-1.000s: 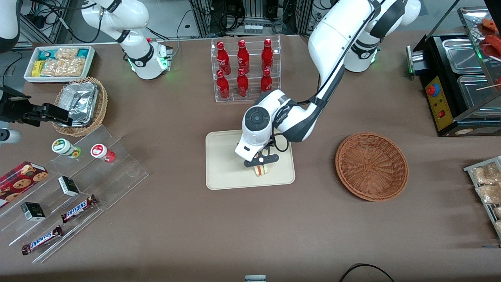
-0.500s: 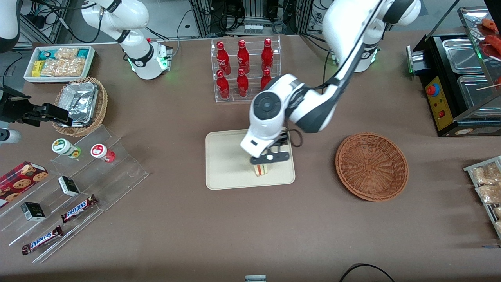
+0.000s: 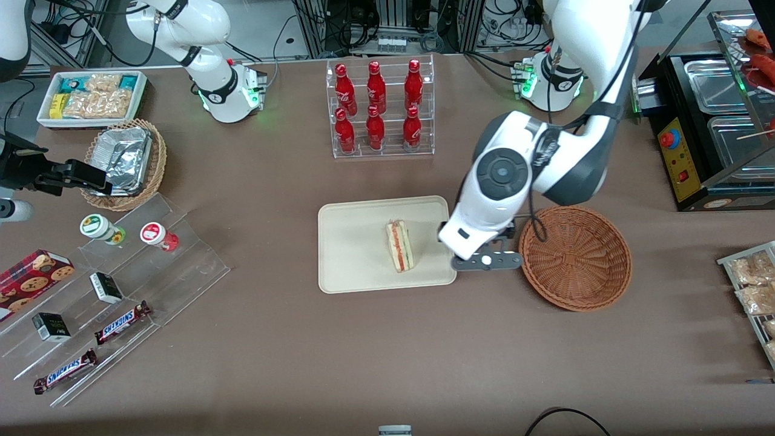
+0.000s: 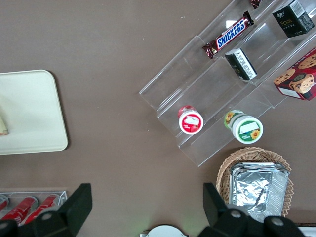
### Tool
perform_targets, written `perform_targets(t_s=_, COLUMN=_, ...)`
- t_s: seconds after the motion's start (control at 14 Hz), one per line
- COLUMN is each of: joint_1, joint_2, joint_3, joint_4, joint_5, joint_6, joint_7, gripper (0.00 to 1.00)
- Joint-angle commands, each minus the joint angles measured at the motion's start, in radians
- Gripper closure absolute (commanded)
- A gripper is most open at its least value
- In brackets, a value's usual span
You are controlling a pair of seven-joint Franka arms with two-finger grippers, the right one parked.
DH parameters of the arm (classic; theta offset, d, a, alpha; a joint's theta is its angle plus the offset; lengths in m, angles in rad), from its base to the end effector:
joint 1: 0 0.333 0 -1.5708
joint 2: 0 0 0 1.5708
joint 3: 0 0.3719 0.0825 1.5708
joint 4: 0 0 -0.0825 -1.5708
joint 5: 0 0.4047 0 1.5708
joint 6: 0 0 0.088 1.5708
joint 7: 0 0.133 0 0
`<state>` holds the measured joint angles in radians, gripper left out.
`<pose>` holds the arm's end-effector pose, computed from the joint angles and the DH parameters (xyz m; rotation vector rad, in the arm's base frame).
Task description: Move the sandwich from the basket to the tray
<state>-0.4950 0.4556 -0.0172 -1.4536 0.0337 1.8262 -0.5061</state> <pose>0.6334 -0.3497 0.4344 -3.0782 0.0224 0.0930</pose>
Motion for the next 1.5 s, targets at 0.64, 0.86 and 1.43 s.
perform_targets(t_s=0.64, joint_1=0.214, joint_2=-0.193, joint_3=-0.044, joint_4=-0.077, joint_5=-0.037, joint_6=-0.189, joint_7=0.256, gripper=0.00)
perform_targets(t_s=0.86, joint_1=0.376, joint_2=-0.238, joint_3=-0.164, joint_4=-0.080, joint_5=-0.020, joint_6=-0.261, joint_7=0.331, gripper=0.00)
perform_targets(t_s=1.43, joint_1=0.601, joint_2=-0.463, joint_3=-0.256, joint_4=-0.156, joint_5=-0.018, joint_6=-0.444, joint_7=0.432, gripper=0.00)
